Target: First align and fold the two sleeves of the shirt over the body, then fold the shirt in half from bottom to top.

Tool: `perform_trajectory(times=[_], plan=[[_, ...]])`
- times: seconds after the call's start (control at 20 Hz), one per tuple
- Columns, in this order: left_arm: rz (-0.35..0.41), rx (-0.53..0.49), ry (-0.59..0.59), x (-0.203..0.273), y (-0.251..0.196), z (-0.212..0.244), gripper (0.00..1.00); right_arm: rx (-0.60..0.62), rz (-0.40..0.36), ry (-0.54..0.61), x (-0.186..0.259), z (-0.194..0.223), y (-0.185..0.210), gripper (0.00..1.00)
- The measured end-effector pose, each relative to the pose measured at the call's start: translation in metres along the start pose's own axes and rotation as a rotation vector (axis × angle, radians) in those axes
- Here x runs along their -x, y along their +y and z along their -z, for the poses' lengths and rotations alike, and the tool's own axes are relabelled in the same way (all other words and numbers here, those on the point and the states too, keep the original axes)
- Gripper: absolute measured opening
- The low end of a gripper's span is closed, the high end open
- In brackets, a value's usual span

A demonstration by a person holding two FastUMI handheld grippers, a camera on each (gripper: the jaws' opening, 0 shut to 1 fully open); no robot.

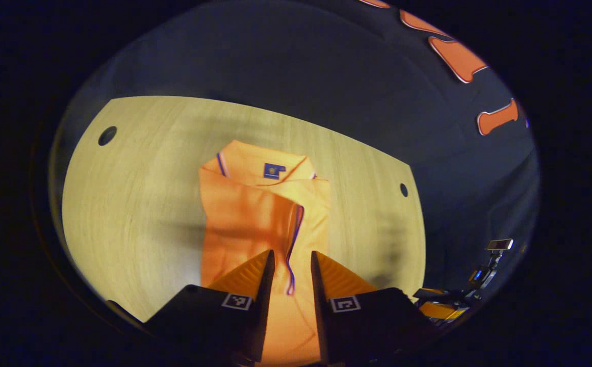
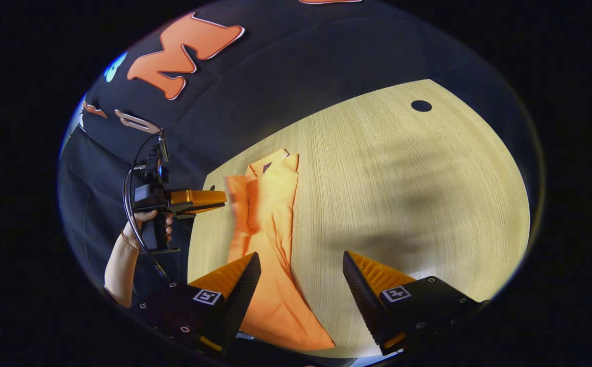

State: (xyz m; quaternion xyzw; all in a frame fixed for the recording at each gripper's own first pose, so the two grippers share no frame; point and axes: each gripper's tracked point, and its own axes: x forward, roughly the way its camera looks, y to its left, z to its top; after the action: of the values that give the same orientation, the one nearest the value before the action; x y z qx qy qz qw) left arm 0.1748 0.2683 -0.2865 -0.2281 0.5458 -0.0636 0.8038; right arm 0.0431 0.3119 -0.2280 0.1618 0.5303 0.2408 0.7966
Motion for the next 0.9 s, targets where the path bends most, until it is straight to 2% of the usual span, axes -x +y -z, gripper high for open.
perform_trajectory(times=[0.05,0.15,0.2,0.4,0.6,0.75,0.9], plan=[[0.028,0.008,-0.002,0.005,-0.007,0.003,0.44,0.004,0.0,-0.002,0.002,0.003,0.004,0.98],[0.067,0.005,-0.001,0.013,-0.017,0.014,0.84,0.015,0.002,-0.012,0.007,0.006,0.011,0.98],[0.065,0.0,-0.004,0.022,-0.013,0.017,1.0,0.019,0.007,-0.017,0.008,0.009,0.014,0.98],[0.049,-0.019,-0.066,0.07,0.006,0.037,0.98,0.05,0.059,-0.03,0.015,0.025,0.021,0.98],[0.071,-0.024,-0.055,0.117,0.021,0.09,0.98,0.108,0.125,-0.02,0.026,0.053,0.031,0.98],[0.023,-0.101,-0.062,0.144,0.044,0.136,0.98,0.156,0.185,0.006,0.034,0.082,0.038,0.99],[-0.035,-0.129,-0.051,0.155,0.064,0.187,0.99,0.213,0.238,0.051,0.037,0.119,0.046,0.99]])
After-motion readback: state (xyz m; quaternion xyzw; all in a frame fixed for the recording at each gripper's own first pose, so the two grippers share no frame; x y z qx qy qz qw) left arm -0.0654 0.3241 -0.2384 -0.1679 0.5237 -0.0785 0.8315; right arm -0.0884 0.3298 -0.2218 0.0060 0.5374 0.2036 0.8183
